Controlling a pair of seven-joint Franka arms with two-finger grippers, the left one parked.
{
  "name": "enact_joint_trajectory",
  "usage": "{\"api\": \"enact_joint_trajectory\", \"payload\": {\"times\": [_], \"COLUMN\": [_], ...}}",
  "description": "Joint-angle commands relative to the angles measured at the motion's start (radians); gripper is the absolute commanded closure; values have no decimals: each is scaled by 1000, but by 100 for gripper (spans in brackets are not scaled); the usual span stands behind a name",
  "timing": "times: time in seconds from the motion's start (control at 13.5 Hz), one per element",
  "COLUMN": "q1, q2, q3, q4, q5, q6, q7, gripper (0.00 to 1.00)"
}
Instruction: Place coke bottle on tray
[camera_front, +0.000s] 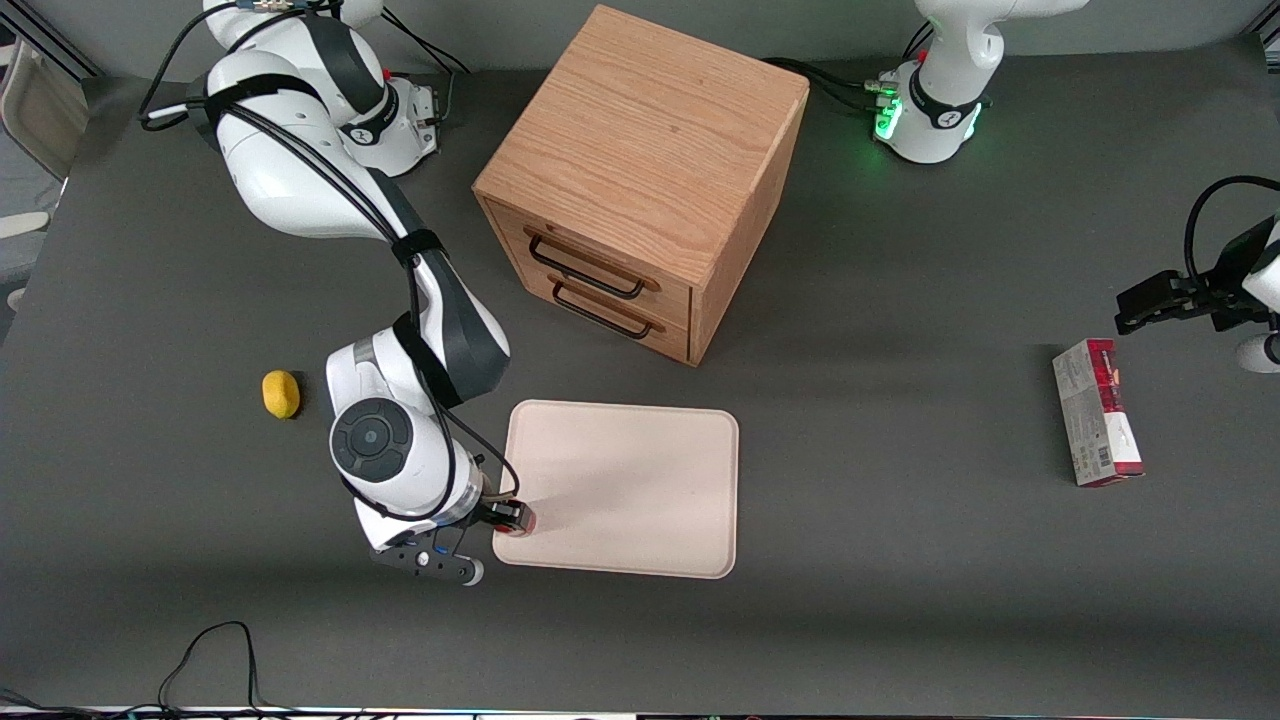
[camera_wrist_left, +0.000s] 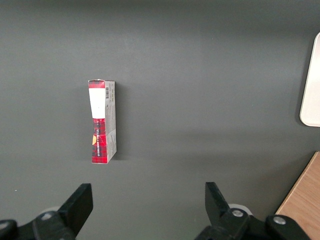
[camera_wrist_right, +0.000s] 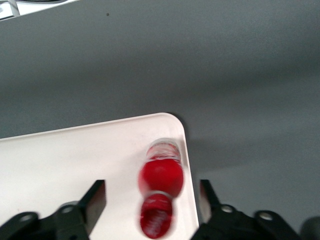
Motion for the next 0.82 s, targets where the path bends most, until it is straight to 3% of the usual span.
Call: {"api": "enact_joint_trajectory", "payload": {"times": [0.0,0.74], "q1": [14,-9], "q2": [17,-35], "q3": [-6,-6], "q4": [36,9], "q5": [-29,-20], "q6": [-9,-83], "q7": [31,-5], "gripper": [0,0]}}
